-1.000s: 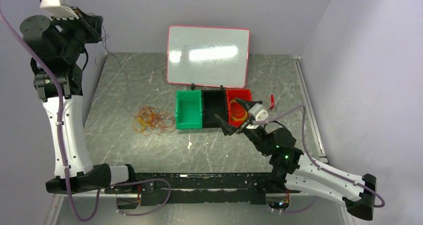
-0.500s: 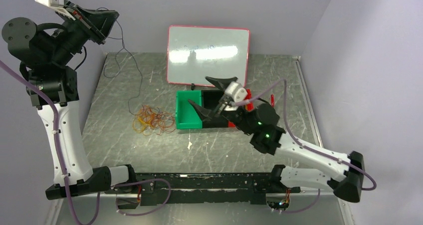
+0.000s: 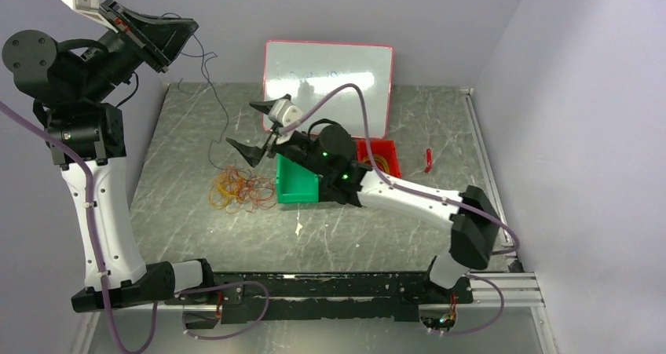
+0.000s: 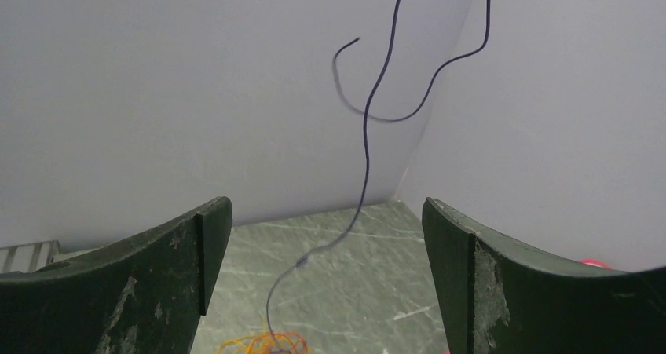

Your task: Untangle the cables

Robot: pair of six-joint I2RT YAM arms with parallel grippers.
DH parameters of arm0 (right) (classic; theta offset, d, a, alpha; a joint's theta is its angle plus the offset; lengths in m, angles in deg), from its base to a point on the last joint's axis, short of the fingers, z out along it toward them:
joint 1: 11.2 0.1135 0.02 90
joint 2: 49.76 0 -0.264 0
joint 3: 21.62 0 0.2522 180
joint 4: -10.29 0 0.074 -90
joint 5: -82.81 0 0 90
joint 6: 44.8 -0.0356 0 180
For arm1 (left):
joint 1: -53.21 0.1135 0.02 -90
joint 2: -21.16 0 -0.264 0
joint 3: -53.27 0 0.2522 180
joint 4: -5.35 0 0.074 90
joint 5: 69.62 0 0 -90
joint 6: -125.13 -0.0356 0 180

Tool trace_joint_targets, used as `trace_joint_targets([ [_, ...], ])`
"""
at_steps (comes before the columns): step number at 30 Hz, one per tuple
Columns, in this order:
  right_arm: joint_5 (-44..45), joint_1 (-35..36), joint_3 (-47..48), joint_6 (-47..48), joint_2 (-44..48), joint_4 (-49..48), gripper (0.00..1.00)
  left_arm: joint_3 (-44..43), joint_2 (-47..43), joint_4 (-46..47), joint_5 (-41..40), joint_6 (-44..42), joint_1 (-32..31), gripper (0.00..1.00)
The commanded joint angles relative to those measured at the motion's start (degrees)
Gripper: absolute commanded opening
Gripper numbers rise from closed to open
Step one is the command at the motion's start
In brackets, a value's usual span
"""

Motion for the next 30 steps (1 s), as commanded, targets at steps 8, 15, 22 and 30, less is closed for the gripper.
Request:
trace_joint_targets([
  [8,-2.86,-2.77,7.31,-7.29,-8.59,-11.23,0.92,5.07,-1.58,16.84,9.78,11.82,-0.25,0.07],
  [15,-13.27,-6.93,5.61,-16.54,-8.78,-16.65,0.92,8.61,-2.24,26.87,14.85,18.18,-0.25,0.07],
  [22,-18.44,-8.37,5.98,-17.37,-9.08,-17.09,0.92,11.85,-1.9,37.11,19.16,25.48,-0.19,0.07],
  [30,-16.69,-8.87,10.06,-15.18,-11.59,-14.1,0.95,13.53,-2.75,38.14,19.83,26.03,-0.23,0.07],
])
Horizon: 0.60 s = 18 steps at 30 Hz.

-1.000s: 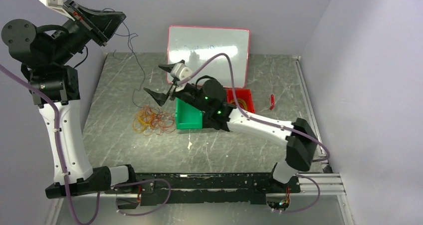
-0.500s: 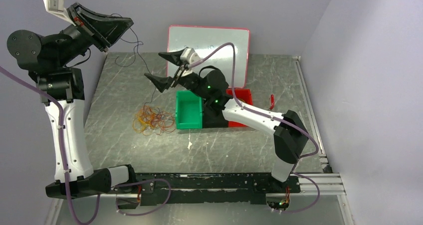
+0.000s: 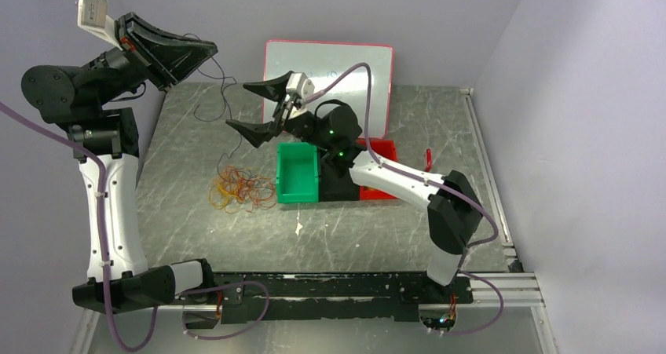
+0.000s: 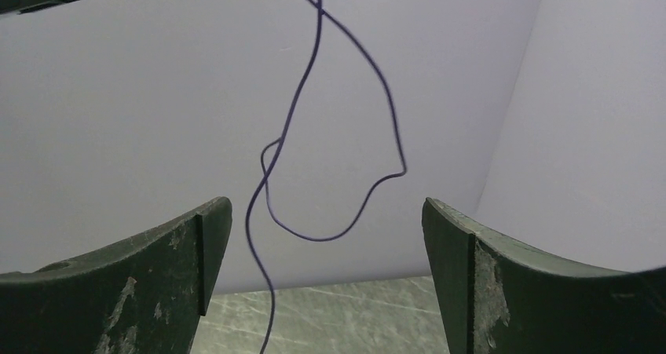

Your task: Untangle the cables

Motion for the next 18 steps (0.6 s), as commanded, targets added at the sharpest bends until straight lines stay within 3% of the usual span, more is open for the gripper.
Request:
trace_joint_targets([
  [1,0.51,-0.39,3.61,0.87,-2.41,0.3,0.95,0.57,-1.38,3.01,1.94,1.36,-0.06,0.07],
  [12,-2.14,-0.6,9.54,-3.22,-7.75,-1.29,0.95,1.25,-1.61,7.19,3.83,4.5,-0.05,0.07],
  [18,-5.15,-1.19,11.43,-5.1,-9.24,-2.7,0.8,1.7,-2.01,6.99,4.0,4.32,-0.05,0.07],
])
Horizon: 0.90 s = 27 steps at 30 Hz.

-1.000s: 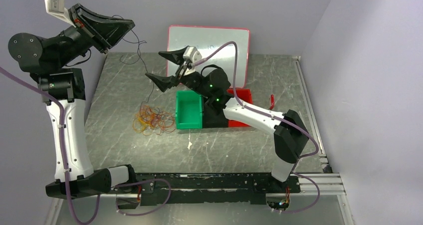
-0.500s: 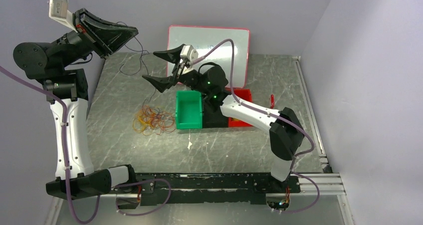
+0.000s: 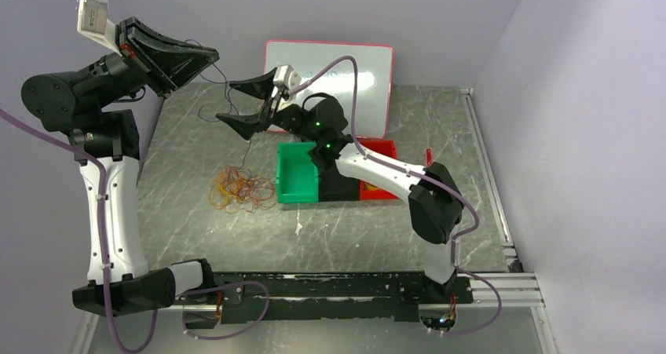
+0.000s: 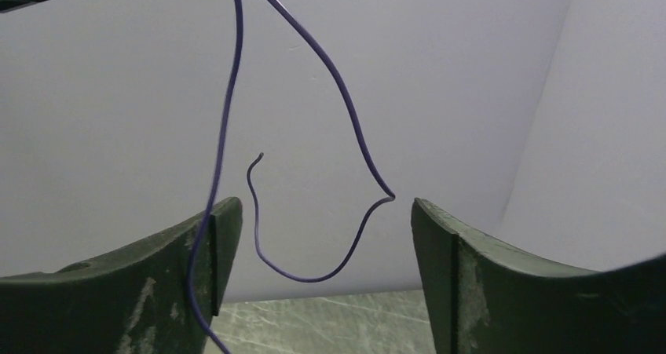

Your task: Untangle the cables

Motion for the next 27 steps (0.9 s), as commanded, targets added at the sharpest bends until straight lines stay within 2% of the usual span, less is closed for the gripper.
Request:
trace_joint_targets([
  [1,-3.15,-0.8,2.21,-2.34,-0.73,-3.13,0.76,0.37,-1.16,2.5,1.54,0.99,-0.06,0.07],
  [5,-2.8,-1.02,1.75,-3.08,-0.77,-4.15,0.56,0.5,-1.12,2.68,1.36,1.12,-0.06,0.07],
  [9,-2.37,-1.27,1.6,-3.5,-0.94,-4.94,0.5,0.68,-1.1,3.21,1.41,1.64,-0.05,0.07],
  [11,-2.09,-1.31,1.98,-3.58,-1.22,-5.08,0.52,0.64,-1.09,3.35,1.55,1.78,-0.06,0.07],
  [13,-1.22,-1.27,2.04,-3.5,-1.41,-5.41,0.64,0.56,-1.09,3.43,1.77,1.93,-0.05,0.07],
  [15,-0.81,-1.32,2.36,-2.93,-1.57,-5.01,0.69,0.47,-1.09,3.33,1.97,1.88,-0.06,0.07],
  [27,1.52,-1.82,0.23,-0.99,-0.37,-4.8,0.7,-0.33,-0.92,2.75,1.96,1.53,-0.05,0.07],
])
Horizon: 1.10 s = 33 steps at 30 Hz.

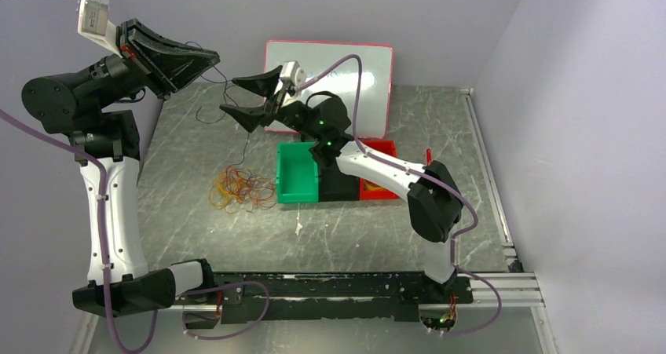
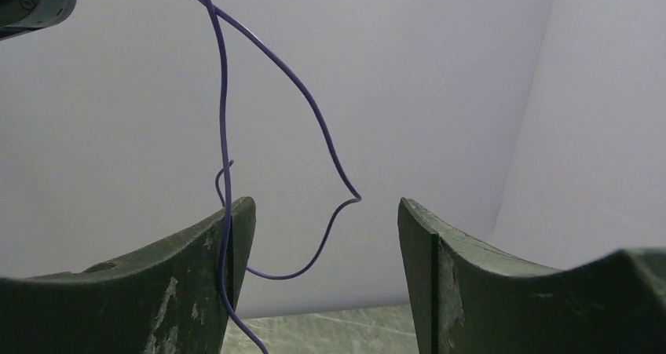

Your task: Untangle the cables

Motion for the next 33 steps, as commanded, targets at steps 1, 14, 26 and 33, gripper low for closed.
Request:
trace_joint_targets([
  [1,2.0,-0.72,-0.68,1.45,0.64,-1.85,0.7,-0.76,-0.56,1.74,0.99,0.38,-0.05,0.07],
  [14,-0.84,-1.36,2.13,3.05,0.62,-2.1,0.7,0.52,-0.8,2.18,1.56,0.64,-0.13,0.07],
  [26,-3.18,-1.36,0.3,3.51,2.79,-4.88,0.51,1.81,-1.09,2.32,1.25,0.68,-0.06,0.07],
  [33,-4.66,-1.37,-0.19,3.7,3.37,-4.74,0.28,2.0,-1.26,1.05,1.22,-0.35,-0.05,0.07],
])
